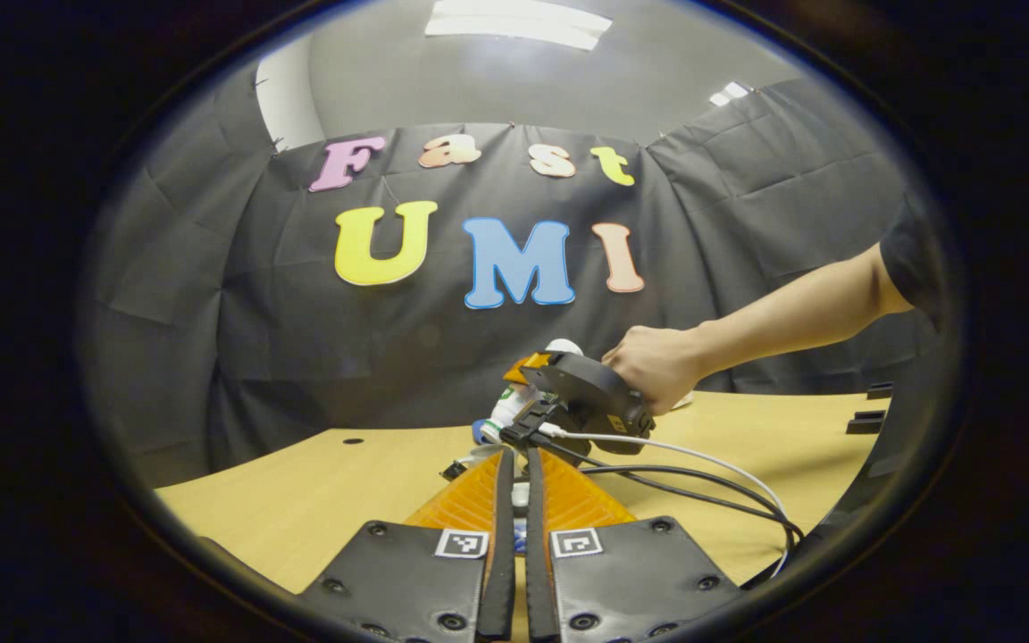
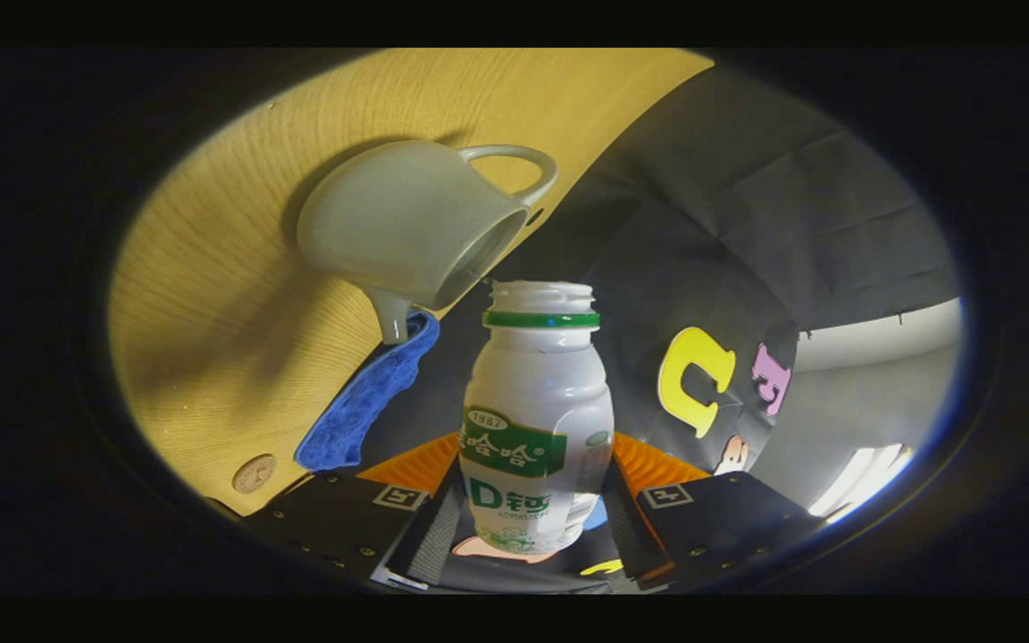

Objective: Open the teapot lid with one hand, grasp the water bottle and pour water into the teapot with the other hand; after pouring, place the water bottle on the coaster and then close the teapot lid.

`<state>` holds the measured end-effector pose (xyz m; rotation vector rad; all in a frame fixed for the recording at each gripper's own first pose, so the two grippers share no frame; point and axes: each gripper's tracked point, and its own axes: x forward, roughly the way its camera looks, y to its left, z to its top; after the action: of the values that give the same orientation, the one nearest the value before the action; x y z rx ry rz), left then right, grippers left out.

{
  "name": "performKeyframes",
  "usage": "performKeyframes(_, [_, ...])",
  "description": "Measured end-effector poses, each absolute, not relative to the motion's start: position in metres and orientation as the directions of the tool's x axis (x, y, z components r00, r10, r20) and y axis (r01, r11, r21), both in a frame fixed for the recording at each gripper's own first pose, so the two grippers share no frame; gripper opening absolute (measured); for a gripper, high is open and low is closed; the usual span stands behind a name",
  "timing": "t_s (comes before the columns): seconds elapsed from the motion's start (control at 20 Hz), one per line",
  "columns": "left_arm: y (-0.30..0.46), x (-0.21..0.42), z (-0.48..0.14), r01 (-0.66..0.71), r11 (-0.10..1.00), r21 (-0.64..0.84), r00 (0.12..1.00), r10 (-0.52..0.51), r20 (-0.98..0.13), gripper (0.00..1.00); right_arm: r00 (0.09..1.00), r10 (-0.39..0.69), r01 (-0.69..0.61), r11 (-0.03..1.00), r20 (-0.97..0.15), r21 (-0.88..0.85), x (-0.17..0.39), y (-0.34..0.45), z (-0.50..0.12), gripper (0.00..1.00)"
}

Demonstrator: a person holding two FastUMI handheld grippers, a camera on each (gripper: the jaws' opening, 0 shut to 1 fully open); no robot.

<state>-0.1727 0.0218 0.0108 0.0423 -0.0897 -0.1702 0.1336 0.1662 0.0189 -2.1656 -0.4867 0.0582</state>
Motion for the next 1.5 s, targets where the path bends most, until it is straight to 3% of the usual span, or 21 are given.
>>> performKeyframes(0.35, [0.021, -0.171, 0.008, 0.17, 0.984, 0.047, 0.981, -0.174, 0.082, 0.15, 0.941, 0.325, 0.235, -0.415, 0.098, -0.879, 0.143, 0.156, 0.007, 0.72])
performKeyframes(0.6, [0.023, -0.169, 0.005, 0.168, 0.985, 0.028, 0.983, -0.17, 0.075, 0.16, 0.962, 0.273, 0.087, -0.237, 0.02, -0.968, 0.154, 0.148, -0.003, 0.72])
performKeyframes(0.8, [0.027, -0.163, -0.002, 0.161, 0.987, 0.001, 0.985, -0.161, 0.061, 0.11, 0.962, 0.271, -0.04, 0.012, -0.036, -0.999, 0.15, 0.146, -0.013, 0.72])
performKeyframes(0.9, [0.027, -0.159, -0.005, 0.165, 0.986, -0.012, 0.985, -0.164, 0.052, 0.15, 0.96, 0.276, -0.103, 0.177, -0.052, -0.979, 0.144, 0.145, -0.011, 0.73])
performKeyframes(1.15, [0.031, -0.126, 0.009, 0.167, 0.986, -0.015, 0.984, -0.166, 0.07, 0.15, 0.96, 0.268, -0.232, 0.595, -0.083, -0.769, 0.126, 0.125, 0.003, 0.73])
performKeyframes(1.2, [0.031, -0.117, 0.012, 0.17, 0.985, -0.019, 0.983, -0.168, 0.075, 0.12, 0.96, 0.266, -0.247, 0.642, -0.091, -0.725, 0.121, 0.12, 0.001, 0.72])
performKeyframes(1.5, [0.032, -0.054, 0.042, 0.168, 0.984, -0.065, 0.981, -0.16, 0.105, 0.15, 0.944, 0.285, -0.329, 0.836, -0.164, -0.44, 0.098, 0.078, -0.018, 0.72])
